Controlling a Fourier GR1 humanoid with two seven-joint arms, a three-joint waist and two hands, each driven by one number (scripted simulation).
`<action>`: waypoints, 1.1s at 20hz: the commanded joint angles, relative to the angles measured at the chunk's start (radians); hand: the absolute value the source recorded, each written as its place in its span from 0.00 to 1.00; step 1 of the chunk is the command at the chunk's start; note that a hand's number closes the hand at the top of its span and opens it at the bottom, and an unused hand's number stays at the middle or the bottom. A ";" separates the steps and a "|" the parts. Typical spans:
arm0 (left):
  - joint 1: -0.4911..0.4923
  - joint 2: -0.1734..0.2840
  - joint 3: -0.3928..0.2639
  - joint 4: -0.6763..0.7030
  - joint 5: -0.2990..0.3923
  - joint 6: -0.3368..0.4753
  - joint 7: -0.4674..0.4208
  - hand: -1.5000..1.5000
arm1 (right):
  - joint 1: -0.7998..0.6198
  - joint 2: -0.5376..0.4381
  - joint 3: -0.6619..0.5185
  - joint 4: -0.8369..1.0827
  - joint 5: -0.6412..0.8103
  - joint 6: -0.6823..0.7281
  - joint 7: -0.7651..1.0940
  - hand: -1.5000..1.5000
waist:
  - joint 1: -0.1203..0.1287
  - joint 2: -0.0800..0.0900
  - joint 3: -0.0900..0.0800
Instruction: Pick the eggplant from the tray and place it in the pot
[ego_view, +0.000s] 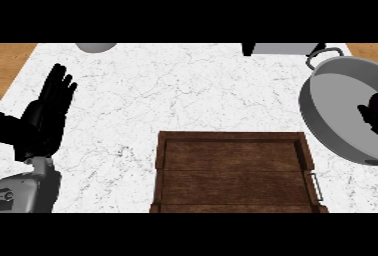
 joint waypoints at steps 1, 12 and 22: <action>-0.010 -0.020 -0.019 0.016 -0.011 0.006 -0.010 0.50 | -0.081 -0.059 0.026 0.180 0.175 -0.105 -0.039 1.00 | 0.005 0.002 0.000; 0.015 -0.011 -0.003 0.006 0.000 -0.016 -0.030 0.50 | -0.341 -0.064 -0.036 0.909 0.128 -0.201 -0.326 1.00 | 0.019 0.005 0.002; -0.025 0.012 0.025 0.039 0.031 -0.039 0.006 0.50 | -0.482 -0.064 -0.153 1.152 -0.062 0.032 -0.562 0.00 | 0.012 0.005 0.003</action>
